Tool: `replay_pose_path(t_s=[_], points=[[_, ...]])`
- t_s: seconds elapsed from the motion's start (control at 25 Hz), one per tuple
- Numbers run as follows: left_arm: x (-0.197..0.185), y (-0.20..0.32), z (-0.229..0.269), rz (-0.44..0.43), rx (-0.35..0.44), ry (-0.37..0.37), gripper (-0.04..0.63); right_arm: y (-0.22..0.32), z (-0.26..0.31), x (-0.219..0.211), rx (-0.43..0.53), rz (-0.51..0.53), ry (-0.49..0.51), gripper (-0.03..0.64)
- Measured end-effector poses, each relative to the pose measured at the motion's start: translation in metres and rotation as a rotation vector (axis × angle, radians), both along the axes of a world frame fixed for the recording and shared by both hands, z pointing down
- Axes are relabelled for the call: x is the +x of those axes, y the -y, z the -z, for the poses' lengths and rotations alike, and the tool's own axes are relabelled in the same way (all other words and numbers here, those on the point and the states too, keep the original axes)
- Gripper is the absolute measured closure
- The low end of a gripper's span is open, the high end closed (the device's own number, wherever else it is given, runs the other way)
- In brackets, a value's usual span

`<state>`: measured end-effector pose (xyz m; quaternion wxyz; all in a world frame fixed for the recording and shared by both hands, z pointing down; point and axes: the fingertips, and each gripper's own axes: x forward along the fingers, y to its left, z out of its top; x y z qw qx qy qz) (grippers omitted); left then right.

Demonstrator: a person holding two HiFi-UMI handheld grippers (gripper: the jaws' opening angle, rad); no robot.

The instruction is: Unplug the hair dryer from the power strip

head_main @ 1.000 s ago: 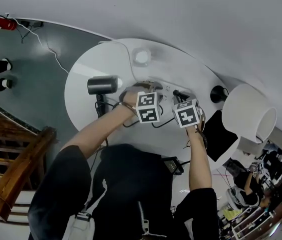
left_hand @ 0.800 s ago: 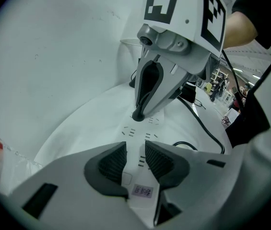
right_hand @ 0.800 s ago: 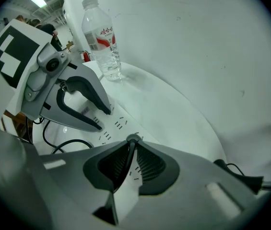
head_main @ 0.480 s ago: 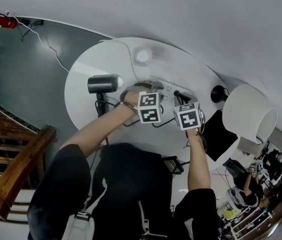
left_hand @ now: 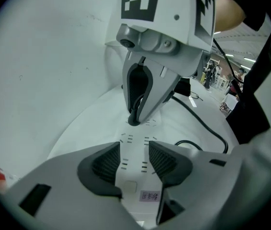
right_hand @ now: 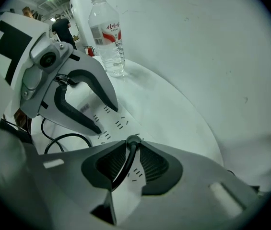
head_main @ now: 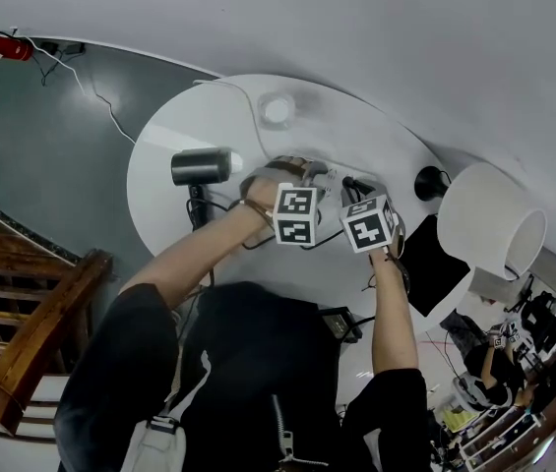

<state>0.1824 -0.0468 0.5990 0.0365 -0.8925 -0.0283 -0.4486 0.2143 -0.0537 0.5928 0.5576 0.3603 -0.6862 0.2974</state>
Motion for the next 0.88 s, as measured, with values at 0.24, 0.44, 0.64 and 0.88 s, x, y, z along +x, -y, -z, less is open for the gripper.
replay_pose_path(t_s=[0.24, 0.44, 0.64, 0.88], points=[[0.02, -0.01, -0.003, -0.02, -0.033, -0.044, 0.411, 0.004, -0.001, 0.001, 0.001, -0.03, 0.027, 0.525], [0.019, -0.006, -0.002, 0.013, -0.098, -0.046, 0.413, 0.007, 0.003, 0.002, -0.004, -0.037, 0.05, 0.549], [0.019, -0.006, -0.002, 0.011, -0.115, -0.046, 0.411, 0.006, 0.001, 0.007, -0.035, -0.113, 0.098, 0.552], [0.02, -0.003, -0.001, 0.029, -0.117, -0.052, 0.411, 0.008, 0.005, 0.007, -0.019, -0.122, 0.081, 0.557]])
